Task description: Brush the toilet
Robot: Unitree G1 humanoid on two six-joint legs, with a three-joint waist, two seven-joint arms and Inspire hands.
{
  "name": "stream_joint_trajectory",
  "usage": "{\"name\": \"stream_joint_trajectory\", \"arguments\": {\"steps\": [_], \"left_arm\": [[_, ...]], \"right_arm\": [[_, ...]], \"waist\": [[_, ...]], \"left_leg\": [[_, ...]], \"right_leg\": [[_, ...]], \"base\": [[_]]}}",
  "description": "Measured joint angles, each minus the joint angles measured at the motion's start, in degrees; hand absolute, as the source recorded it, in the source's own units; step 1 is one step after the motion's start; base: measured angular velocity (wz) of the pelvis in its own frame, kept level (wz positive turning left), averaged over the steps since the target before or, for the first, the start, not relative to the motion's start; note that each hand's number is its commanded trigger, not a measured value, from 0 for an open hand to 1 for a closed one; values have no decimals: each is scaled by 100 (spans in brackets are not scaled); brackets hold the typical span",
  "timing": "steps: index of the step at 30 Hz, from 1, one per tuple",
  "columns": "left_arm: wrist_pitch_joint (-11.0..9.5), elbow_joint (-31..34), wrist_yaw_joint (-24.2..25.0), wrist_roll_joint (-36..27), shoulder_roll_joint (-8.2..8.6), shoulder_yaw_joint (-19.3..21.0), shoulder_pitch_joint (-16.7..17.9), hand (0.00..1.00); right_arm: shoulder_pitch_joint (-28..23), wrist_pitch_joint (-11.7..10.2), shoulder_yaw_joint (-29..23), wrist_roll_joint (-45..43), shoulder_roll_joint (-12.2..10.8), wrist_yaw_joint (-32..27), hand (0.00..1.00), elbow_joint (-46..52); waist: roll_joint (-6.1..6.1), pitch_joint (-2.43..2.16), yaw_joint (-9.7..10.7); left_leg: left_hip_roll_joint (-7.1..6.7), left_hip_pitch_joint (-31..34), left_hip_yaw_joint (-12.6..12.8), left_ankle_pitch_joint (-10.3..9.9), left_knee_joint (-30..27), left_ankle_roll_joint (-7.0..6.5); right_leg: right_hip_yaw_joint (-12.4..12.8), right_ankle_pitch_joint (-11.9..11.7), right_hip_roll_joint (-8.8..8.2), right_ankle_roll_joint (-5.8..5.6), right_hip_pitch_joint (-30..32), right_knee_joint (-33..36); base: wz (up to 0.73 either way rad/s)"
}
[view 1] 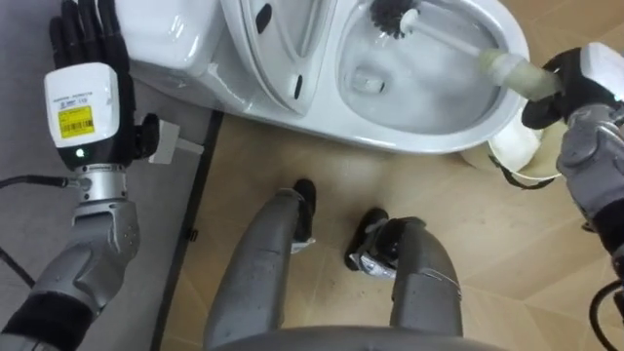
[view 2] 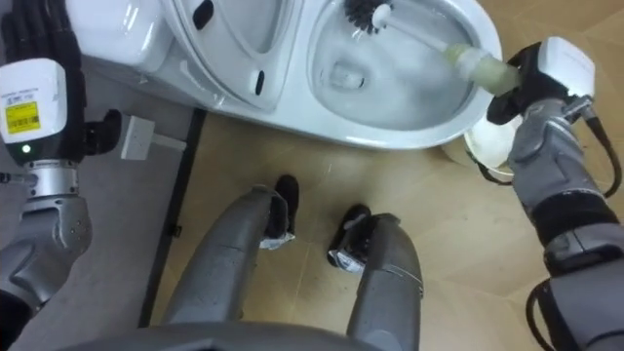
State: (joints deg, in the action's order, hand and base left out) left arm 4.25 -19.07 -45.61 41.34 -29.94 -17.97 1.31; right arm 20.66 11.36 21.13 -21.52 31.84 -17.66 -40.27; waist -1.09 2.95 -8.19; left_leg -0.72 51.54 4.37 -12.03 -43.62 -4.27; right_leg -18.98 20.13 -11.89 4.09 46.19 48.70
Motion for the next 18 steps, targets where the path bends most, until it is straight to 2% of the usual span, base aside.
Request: {"name": "stream_joint_trajectory", "arguments": {"steps": [1,2,3,4,5,7,9,11,16,18], "left_arm": [[21,2,16,30,24,-5,0,0],[66,2,42,59,96,-27,14,0],[75,3,91,65,212,-49,37,0],[73,3,117,65,242,-63,46,0],[69,2,155,77,246,-91,75,0],[86,-4,158,75,245,-89,104,0],[115,-8,186,72,234,-83,87,0],[128,-7,222,43,219,-81,98,0],[118,117,238,-173,147,-24,263,0],[118,240,231,-194,106,-11,329,0]], "right_arm": [[-68,6,2,-106,-10,3,100,104],[-217,21,14,-317,-25,19,100,340],[-366,57,53,-439,-29,51,100,554],[-433,84,74,-505,-29,74,100,620],[-625,175,65,-638,-64,151,100,758],[-730,315,202,-774,-139,320,100,898],[-748,544,318,-844,-168,647,100,1051],[-776,717,355,-1003,-164,901,100,1322],[-1091,1227,381,-1526,-139,1549,100,2429],[-1225,1533,434,-1607,-56,1883,100,2965]], "waist": [[28,-8,-8],[122,-36,-36],[240,-46,-93],[291,-49,-111],[371,-67,-172],[441,-63,-230],[544,-62,-280],[612,-67,-283],[645,-65,-337],[683,-74,-342]], "left_leg": [[1,-5,-1,-5,-5,-7],[15,-7,-7,-19,-19,-25],[38,-32,-12,-19,-3,-27],[42,-45,-13,-18,9,-29],[66,-57,-10,-18,30,-28],[122,-70,26,-22,42,-32],[206,-43,23,-47,18,15],[257,-33,10,-32,37,51],[403,9,-4,-10,109,191],[436,93,-130,-12,83,273]], "right_leg": [[-2,-3,3,-6,-12,-7],[6,-20,34,-30,-31,-37],[0,-65,74,-50,-76,-115],[-17,-76,74,-59,-96,-142],[-13,-95,107,-85,-115,-200],[21,-142,160,-60,-114,-257],[0,-155,242,-38,-113,-320],[-18,-199,307,-2,-119,-394],[-44,-297,514,170,-109,-593],[-145,-288,578,258,-106,-641]], "base": [[0],[-8],[-9],[-11],[-18],[-18],[-11],[-13],[-10],[4]]}}
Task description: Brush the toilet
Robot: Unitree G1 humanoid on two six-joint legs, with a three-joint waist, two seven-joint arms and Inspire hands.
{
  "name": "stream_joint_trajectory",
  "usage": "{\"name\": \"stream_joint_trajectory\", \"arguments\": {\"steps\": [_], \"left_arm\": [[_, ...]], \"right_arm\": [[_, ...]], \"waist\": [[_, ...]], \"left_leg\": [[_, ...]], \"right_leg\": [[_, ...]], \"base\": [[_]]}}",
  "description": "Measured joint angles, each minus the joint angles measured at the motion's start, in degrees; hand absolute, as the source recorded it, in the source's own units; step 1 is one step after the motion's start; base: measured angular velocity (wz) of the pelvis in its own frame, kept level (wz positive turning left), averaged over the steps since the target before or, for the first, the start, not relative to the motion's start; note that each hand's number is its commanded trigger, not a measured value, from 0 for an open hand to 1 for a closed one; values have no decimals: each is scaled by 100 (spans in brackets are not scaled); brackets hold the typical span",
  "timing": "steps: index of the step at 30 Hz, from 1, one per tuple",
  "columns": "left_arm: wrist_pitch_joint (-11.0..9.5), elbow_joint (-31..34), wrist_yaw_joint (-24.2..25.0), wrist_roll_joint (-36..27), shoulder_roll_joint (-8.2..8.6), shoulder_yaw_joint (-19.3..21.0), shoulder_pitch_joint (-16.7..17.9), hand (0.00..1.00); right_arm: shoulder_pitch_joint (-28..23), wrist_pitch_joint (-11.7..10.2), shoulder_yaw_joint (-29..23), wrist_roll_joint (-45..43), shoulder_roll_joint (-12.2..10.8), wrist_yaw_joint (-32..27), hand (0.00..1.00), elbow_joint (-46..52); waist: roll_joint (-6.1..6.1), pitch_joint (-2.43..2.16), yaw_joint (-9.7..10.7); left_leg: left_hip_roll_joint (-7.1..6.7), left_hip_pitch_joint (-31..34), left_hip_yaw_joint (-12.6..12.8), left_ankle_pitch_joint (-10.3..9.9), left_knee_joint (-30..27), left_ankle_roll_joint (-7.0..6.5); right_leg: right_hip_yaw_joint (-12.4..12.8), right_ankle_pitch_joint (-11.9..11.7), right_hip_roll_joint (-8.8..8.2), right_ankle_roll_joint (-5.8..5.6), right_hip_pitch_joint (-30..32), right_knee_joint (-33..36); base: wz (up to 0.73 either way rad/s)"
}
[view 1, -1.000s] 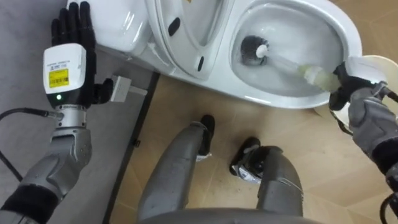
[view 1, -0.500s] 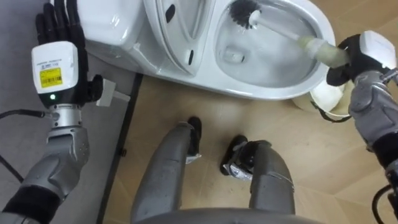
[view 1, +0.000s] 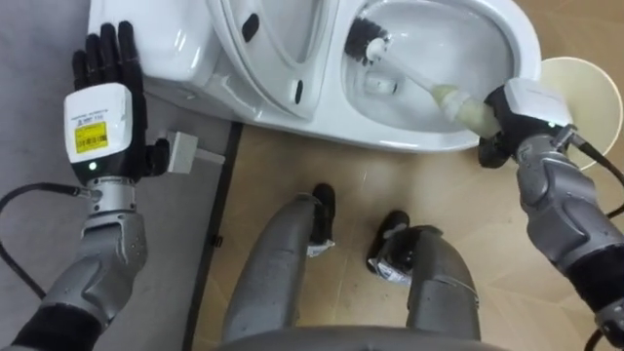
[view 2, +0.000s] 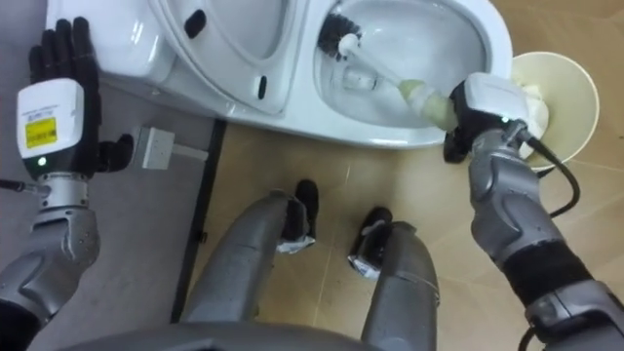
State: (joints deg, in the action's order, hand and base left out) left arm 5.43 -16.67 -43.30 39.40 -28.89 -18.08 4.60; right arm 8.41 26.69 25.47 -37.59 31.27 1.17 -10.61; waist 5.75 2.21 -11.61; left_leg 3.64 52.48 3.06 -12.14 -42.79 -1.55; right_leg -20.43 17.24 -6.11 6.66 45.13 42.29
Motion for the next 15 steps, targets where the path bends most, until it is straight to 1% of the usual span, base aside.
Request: {"name": "stream_joint_trajectory", "arguments": {"steps": [1,3,4,5,7,9,11,15], "left_arm": [[0,14,-2,-3,-18,0,0,0],[9,51,-13,-52,-22,11,44,0],[9,73,-11,-52,-22,26,50,0],[-4,116,-6,-49,-22,41,116,0],[-8,168,-28,-53,-21,64,180,0],[-8,207,-91,-135,44,72,212,0],[-15,260,-132,-299,89,76,227,0],[-87,337,-147,-631,88,102,323,0]], "right_arm": [[-30,75,0,-57,-3,98,100,114],[-83,236,0,-341,-3,503,100,461],[-114,262,0,-431,-4,589,100,536],[-216,326,0,-637,-24,744,100,708],[-380,385,-1,-910,-93,957,100,989],[-638,471,-3,-1305,-153,1210,100,1257],[-797,518,-4,-1496,-195,1370,100,1480],[-883,522,-4,-1703,-293,1669,100,1557]], "waist": [[-1,0,-3],[-1,0,-3],[-1,0,-2],[0,-1,-3],[-2,-2,1],[-1,-8,46],[-9,-12,87],[-33,-26,262]], "left_leg": [[15,11,-18,5,2,14],[72,15,-12,11,40,63],[80,14,-9,16,46,77],[105,13,-7,17,40,98],[162,16,-6,-1,33,139],[160,15,-16,-12,80,162],[158,21,-26,-8,101,174],[128,6,-42,6,129,189]], "right_leg": [[-19,-3,19,23,0,-19],[-29,-15,89,78,-1,-88],[-28,-10,100,88,-2,-94],[-36,-6,132,106,-13,-120],[-39,-20,196,135,-30,-183],[-39,-5,205,155,-23,-192],[-40,2,210,161,-16,-201],[-44,4,190,163,-22,-205]], "base": [[9],[-4],[-4],[-4],[-9],[-3],[2],[2]]}}
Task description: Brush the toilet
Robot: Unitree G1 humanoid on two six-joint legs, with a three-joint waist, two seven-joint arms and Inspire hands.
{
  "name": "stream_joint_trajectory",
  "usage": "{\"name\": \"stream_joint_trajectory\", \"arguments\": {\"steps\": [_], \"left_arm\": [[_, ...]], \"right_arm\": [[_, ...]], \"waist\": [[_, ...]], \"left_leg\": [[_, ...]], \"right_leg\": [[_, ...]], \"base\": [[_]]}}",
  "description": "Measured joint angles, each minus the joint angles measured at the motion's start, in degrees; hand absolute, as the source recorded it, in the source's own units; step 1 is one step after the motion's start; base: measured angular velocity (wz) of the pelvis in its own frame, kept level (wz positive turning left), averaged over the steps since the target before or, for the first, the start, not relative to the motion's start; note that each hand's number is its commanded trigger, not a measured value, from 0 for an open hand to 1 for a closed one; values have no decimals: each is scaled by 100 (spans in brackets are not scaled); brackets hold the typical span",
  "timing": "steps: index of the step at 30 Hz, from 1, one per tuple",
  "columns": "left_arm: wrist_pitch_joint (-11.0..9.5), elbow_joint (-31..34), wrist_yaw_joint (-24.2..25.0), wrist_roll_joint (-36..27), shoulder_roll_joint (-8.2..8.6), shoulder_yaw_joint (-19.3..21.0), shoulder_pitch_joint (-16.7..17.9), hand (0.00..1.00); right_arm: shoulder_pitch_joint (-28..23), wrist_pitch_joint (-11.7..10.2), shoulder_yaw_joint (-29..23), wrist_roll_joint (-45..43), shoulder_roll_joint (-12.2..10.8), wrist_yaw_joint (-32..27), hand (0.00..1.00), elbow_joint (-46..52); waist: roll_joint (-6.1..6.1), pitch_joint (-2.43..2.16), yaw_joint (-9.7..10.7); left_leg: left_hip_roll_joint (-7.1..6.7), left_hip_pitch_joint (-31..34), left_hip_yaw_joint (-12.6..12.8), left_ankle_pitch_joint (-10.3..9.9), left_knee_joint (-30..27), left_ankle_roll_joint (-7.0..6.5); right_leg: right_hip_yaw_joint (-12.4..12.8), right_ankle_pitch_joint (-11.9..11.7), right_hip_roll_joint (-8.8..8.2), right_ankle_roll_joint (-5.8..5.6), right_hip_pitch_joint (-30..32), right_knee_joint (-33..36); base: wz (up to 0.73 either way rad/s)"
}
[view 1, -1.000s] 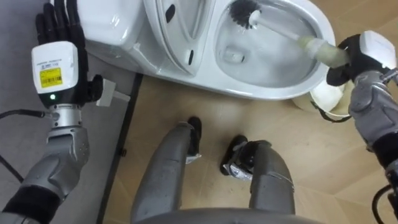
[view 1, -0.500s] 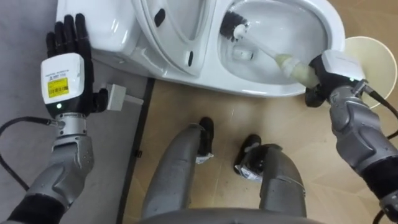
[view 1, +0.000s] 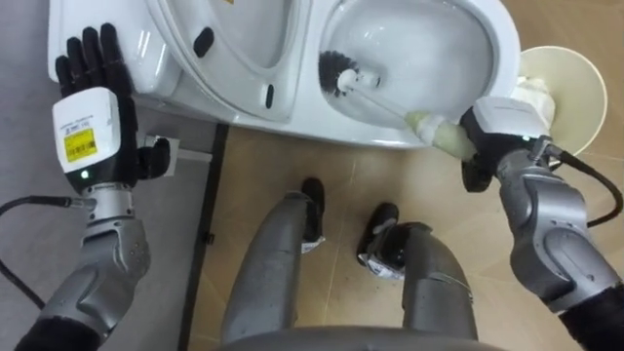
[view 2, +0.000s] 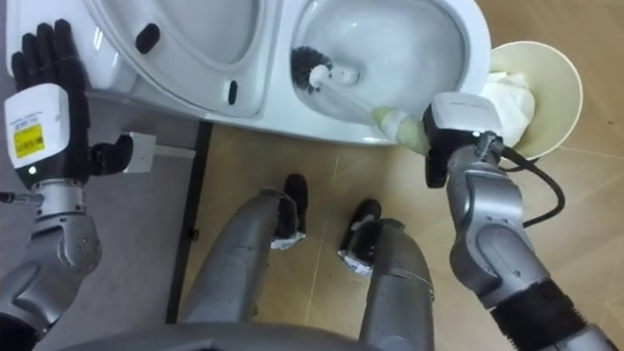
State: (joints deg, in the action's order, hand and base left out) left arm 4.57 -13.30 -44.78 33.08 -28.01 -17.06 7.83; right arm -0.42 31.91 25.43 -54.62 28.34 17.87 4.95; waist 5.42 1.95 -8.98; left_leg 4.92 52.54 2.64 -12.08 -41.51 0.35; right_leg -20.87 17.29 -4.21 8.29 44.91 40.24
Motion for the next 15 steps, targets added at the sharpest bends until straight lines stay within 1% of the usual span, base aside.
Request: {"name": "stream_joint_trajectory", "arguments": {"steps": [1,2,3,4,5,6,7,9,10,12,13,14,15], "left_arm": [[-2,11,4,-25,0,9,32,0],[-25,46,17,-148,0,48,121,0],[-86,142,34,-263,-4,94,185,0],[-110,187,41,-306,-5,103,215,0],[-142,335,43,-390,-6,129,306,0],[-192,375,33,-414,-5,119,337,0],[-213,386,27,-415,-5,121,335,0],[-299,430,33,-358,-13,112,334,0],[-332,424,41,-354,-14,108,333,0],[-443,285,42,-218,-31,46,258,0],[-458,243,41,-189,-43,38,259,0],[-494,111,39,-91,-45,32,236,0],[-493,29,36,31,-54,33,163,0]], "right_arm": [[-9,0,0,-3,-30,39,100,-8],[-14,-4,-6,-1,-109,117,100,-52],[-17,-33,-7,2,-125,168,100,-174],[-17,-67,-8,-1,-127,168,100,-277],[-14,-151,-35,2,-138,167,100,-502],[-12,-259,-42,14,-121,143,100,-736],[-13,-321,-42,30,-84,97,100,-886],[-10,-573,-115,298,137,-251,100,-1673],[-10,-685,-184,452,213,-376,100,-1854],[-10,-1158,-255,1298,563,-896,100,-2614],[-10,-1249,-283,1527,589,-1004,100,-2773],[-5,-1448,-378,2059,594,-1187,100,-3136],[47,-1625,-431,2467,578,-1292,100,-3453]], "waist": [[-17,-10,33],[-33,-19,114],[-44,-19,168],[-52,-22,176],[-80,-36,206],[-91,-37,222],[-89,-39,218],[-75,-42,180],[-75,-42,177],[-68,-36,198],[-73,-34,193],[-91,-23,184],[-115,-8,155]], "left_leg": [[-5,-9,-1,0,5,0],[-44,-29,-62,0,16,0],[-62,-49,-92,0,13,0],[-66,-60,-96,-1,13,-2],[-79,-64,-97,-7,13,-11],[-100,-62,-109,-9,7,-15],[-115,-50,-129,-11,-4,-18],[-197,-32,-188,-15,-10,-43],[-239,-34,-198,-10,-7,-68],[-386,-69,-221,-5,0,-152],[-400,-86,-221,-4,9,-172],[-473,-121,-201,-12,22,-206],[-480,-131,-130,-28,18,-250]], "right_leg": [[2,1,-3,-1,-6,0],[-6,4,-10,-7,-34,-12],[-25,8,-18,-17,-66,-24],[-27,8,-19,-24,-80,-34],[-29,10,-30,-38,-85,-34],[-40,12,-48,-54,-91,-33],[-52,14,-60,-62,-94,-32],[-107,33,-135,-115,-104,-5],[-115,47,-177,-135,-100,28],[-144,148,-356,-226,-107,190],[-144,172,-398,-244,-109,228],[-120,218,-473,-286,-113,301],[-80,246,-521,-318,-87,361]], "base": [[4],[5],[6],[4],[4],[4],[12],[16],[25],[34],[27],[14],[6]]}}
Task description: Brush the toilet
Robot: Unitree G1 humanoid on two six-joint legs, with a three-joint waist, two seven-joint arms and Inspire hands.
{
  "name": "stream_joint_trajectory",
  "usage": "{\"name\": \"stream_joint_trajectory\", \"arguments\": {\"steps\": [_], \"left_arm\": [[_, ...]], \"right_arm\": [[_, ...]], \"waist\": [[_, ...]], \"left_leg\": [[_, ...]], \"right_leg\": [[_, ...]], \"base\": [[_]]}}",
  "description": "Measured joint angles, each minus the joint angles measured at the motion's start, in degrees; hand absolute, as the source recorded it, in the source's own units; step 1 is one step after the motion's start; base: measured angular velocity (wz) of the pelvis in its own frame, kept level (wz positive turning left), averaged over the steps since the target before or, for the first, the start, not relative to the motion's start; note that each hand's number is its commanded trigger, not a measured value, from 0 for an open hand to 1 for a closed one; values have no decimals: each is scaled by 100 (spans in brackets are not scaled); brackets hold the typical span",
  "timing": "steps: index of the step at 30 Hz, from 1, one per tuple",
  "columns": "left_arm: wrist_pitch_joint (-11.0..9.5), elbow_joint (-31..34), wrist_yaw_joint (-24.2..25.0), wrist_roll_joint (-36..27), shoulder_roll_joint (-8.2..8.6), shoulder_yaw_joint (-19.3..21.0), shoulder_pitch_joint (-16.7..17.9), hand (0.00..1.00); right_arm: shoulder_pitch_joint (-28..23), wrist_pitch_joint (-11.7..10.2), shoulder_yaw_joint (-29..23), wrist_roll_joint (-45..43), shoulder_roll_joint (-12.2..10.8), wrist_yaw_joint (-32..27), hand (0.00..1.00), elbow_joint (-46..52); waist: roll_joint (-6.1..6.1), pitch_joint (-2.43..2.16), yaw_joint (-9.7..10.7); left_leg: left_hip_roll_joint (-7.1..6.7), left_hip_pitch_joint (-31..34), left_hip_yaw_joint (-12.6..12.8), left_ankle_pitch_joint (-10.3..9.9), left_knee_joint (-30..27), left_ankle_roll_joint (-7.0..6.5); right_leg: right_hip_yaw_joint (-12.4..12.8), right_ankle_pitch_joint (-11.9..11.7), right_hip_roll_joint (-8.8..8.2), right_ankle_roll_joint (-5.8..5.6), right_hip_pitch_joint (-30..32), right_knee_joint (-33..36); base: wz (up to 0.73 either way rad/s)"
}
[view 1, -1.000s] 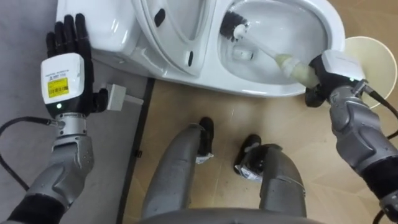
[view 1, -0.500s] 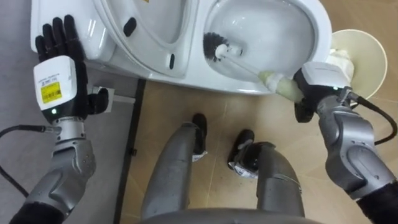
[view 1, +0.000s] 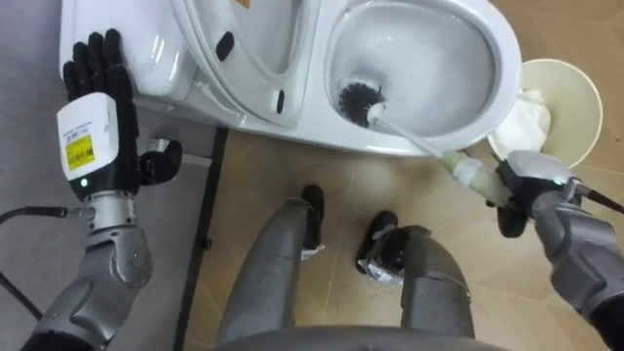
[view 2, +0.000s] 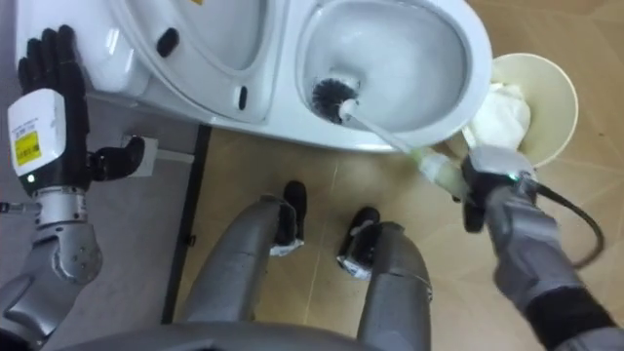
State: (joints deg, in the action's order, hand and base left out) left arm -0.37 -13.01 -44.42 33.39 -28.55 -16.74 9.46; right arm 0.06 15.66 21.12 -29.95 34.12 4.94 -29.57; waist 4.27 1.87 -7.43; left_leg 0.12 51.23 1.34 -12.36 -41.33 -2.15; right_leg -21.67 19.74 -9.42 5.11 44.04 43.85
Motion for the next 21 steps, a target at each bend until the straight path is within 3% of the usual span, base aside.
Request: {"name": "stream_joint_trajectory", "arguments": {"steps": [1,3,6,8,11,17,21], "left_arm": [[-1,-57,-7,8,0,0,-11,0],[-8,-169,-46,4,-20,0,-133,0],[5,-193,-115,78,-28,-4,-357,0],[15,-215,-193,111,-31,-19,-394,0],[15,-259,-305,108,-31,-20,-444,0],[30,-589,-411,261,-28,-27,-611,0],[195,-618,-303,560,-25,-10,-617,0]], "right_arm": [[57,-73,-4,203,-3,-50,100,-148],[467,-376,23,1222,-41,-128,100,-803],[982,-505,7,2414,-123,-302,100,-1480],[1331,-493,-66,3162,-224,-467,100,-1767],[1661,-536,-250,4154,-269,-733,100,-1765],[1722,-528,-223,4152,-342,-818,100,-1770],[1729,-530,-222,3441,-351,-1059,100,-1770]], "waist": [[-19,12,-10],[-125,82,-29],[-268,158,-42],[-372,152,-15],[-424,147,23],[-435,142,98],[-428,137,57]], "left_leg": [[-3,-3,21,-5,-3,-13],[-58,-27,49,-13,-5,-40],[-104,22,95,8,-38,-79],[-111,73,164,23,-39,-102],[-114,90,215,39,-45,-130],[-183,63,260,78,-32,-190],[-192,7,319,90,-23,-225]], "right_leg": [[16,4,-18,-4,12,21],[94,31,-81,-34,54,123],[121,67,-174,-47,146,264],[177,79,-210,-45,248,327],[209,61,-236,-45,288,358],[233,53,-324,-87,292,417],[318,22,-337,-128,291,428]], "base": [[-7],[-5],[6],[-3],[-4],[2],[-7]]}}
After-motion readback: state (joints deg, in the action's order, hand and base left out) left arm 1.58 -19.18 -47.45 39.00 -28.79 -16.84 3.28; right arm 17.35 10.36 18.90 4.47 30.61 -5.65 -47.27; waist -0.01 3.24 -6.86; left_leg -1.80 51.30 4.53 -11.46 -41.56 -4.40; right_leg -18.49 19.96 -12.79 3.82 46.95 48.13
